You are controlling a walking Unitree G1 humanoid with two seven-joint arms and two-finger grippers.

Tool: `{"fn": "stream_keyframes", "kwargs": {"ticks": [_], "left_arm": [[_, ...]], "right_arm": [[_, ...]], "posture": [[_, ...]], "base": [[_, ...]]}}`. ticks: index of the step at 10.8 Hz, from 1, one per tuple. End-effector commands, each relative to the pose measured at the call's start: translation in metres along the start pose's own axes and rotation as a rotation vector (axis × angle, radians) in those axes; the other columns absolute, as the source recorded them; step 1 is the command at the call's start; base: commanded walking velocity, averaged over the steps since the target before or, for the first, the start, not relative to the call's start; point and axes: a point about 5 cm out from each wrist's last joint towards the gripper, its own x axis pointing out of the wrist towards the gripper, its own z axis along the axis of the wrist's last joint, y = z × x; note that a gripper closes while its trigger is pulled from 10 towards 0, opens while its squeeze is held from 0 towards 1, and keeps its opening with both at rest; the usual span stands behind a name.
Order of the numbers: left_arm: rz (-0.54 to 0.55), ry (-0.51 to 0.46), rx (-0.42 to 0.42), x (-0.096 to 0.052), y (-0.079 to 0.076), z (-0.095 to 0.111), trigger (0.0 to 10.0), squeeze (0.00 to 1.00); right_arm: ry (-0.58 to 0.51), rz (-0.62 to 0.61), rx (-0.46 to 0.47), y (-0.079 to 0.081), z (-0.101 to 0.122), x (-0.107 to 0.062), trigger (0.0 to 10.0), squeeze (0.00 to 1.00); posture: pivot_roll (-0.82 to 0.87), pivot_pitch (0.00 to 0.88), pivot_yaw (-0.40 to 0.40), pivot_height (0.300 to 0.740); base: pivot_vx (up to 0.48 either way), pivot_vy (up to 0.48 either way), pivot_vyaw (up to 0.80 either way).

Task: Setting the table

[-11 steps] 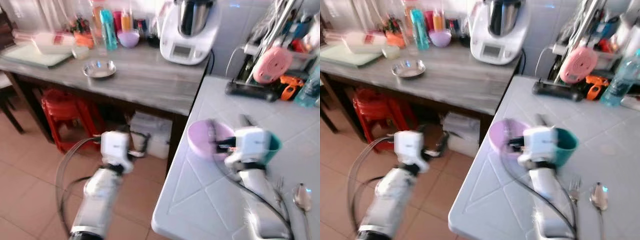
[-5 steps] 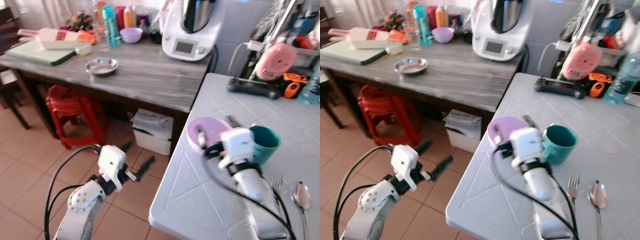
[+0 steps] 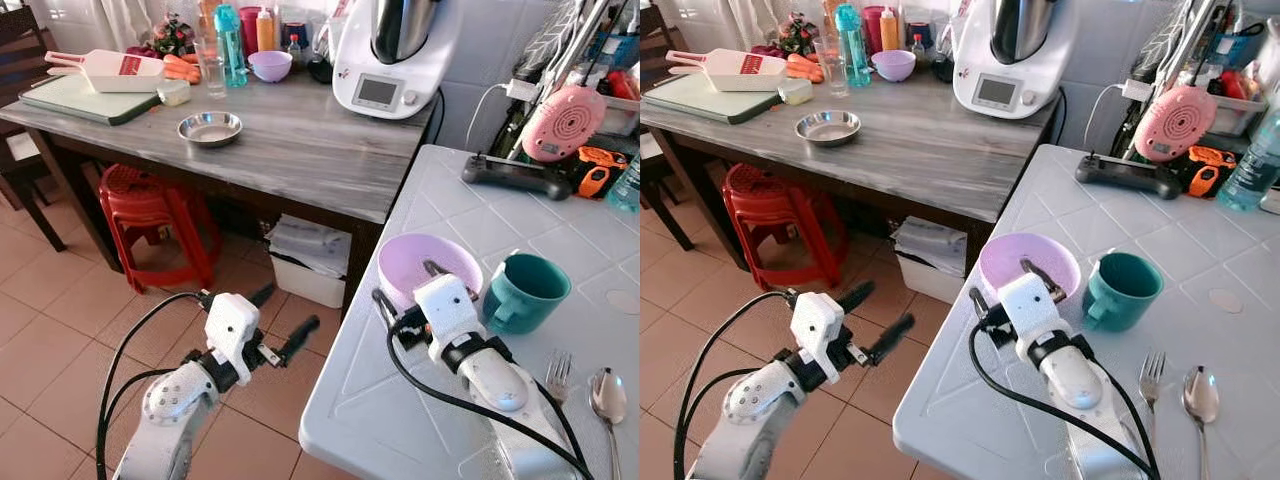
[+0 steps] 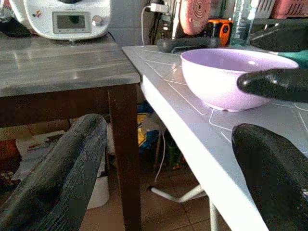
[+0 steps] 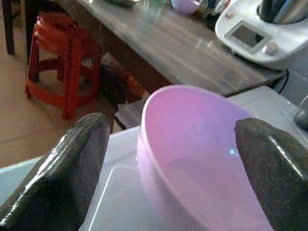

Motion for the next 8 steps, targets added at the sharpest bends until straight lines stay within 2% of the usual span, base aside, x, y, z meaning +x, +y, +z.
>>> {"fn": "stream_keyframes", "kwargs": {"ticks": [1, 3, 4, 8], "left_arm": [[-0.016, -0.001, 0.002, 0.0, 0.0, 0.001, 10.0, 0.0], [-0.021, 0.003, 0.006, 0.0, 0.001, 0.0, 10.0, 0.0], [-0.025, 0.004, 0.008, 0.0, 0.001, -0.001, 10.0, 0.0], [-0.04, 0.021, 0.011, -0.003, 0.0, -0.004, 10.0, 0.0]], "right_arm": [[0.026, 0.012, -0.03, -0.002, -0.003, 0.0, 10.0, 0.0], [0.086, 0.057, -0.081, -0.01, -0.011, 0.005, 10.0, 0.0], [0.104, 0.071, -0.101, -0.013, -0.015, 0.007, 0.0, 0.0], [0.169, 0.196, -0.149, -0.028, -0.011, 0.016, 0.0, 0.0]], "posture": [[0.04, 0.003, -0.027, 0.74], [0.04, 0.002, -0.023, 0.74], [0.04, 0.002, -0.023, 0.74], [0.04, 0.004, -0.027, 0.74]], "base": [[0.0, 0.0, 0.0], [0.0, 0.0, 0.0], [0.0, 0.0, 0.0], [0.0, 0.0, 0.0]]}}
